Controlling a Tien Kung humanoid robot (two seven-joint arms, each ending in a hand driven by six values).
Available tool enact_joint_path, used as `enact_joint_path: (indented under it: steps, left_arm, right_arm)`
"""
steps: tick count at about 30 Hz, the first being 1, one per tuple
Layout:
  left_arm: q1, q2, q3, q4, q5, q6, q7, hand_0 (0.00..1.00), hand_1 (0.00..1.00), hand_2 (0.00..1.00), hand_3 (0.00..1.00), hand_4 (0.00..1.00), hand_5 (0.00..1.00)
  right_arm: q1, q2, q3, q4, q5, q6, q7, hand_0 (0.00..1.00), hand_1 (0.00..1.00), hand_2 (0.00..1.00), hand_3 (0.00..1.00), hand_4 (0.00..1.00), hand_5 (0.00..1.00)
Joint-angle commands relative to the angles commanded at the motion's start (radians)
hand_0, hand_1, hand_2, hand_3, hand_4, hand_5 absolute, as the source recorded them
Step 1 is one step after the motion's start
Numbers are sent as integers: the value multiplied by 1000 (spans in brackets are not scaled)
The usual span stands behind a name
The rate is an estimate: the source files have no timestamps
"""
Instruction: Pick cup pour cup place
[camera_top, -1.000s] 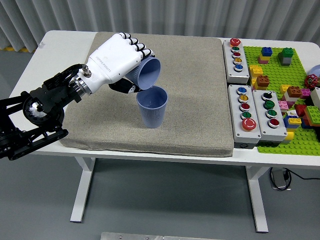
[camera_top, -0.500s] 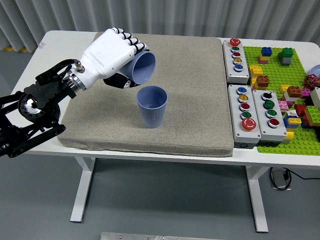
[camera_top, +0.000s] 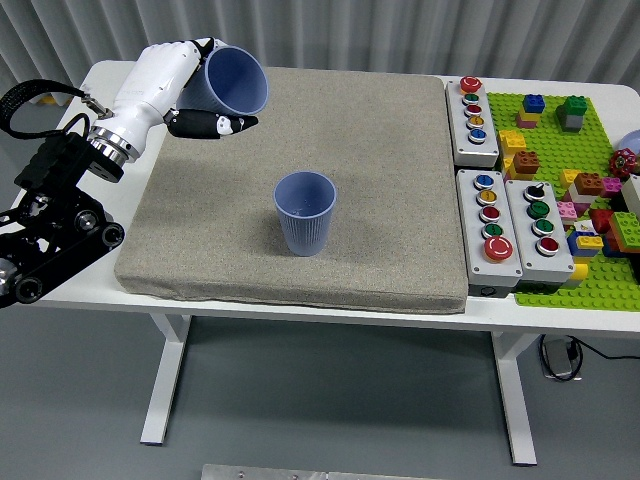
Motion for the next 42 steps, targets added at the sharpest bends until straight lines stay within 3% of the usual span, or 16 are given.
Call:
enact_joint_path:
  steps: [4,8,12,15,21,27,34,42]
  left_arm:
    - [33,-25,-37,-14,-168,-20,-21,448,477,520,491,666,23]
    - [59,-55,-61,-19,-311,12,-60,455,477,519,492,665,23]
    - [66,-71,-30,-13,-332,57,-139,455,477,519,492,665,23]
    - [77,-89,-24,-8,-341,92,-169,462,481,523,497,662,22]
    - [115,-137,-52,22,-384,122,-195,463,477,524,499,661,21]
    - [139,-180,-77,91,-420,141,-222,470,480,525,504,655,28]
    - [135,-190,-72,155,-419,168,-233,477,493,528,506,652,27]
    - [132,-209,-65,221,-540,169,-240,471,501,533,513,659,40]
  right_arm:
    - [-3,1,3,0,-6,1,0,696,669,609,612,2,312]
    - [-6,1,5,0,-9,2,0,695,669,609,612,2,312]
    - [-12,4,9,0,-19,3,-2,695,669,609,612,2,312]
    - [-17,6,9,1,-20,3,-3,695,669,610,612,2,314]
    - [-24,8,11,1,-26,3,-4,695,669,609,612,2,313]
    - [-26,8,12,1,-30,3,-5,695,669,609,612,2,314]
    - [-22,6,9,1,-23,3,-2,695,669,609,612,2,314]
    - [-20,7,10,0,-24,3,-1,695,669,610,612,2,314]
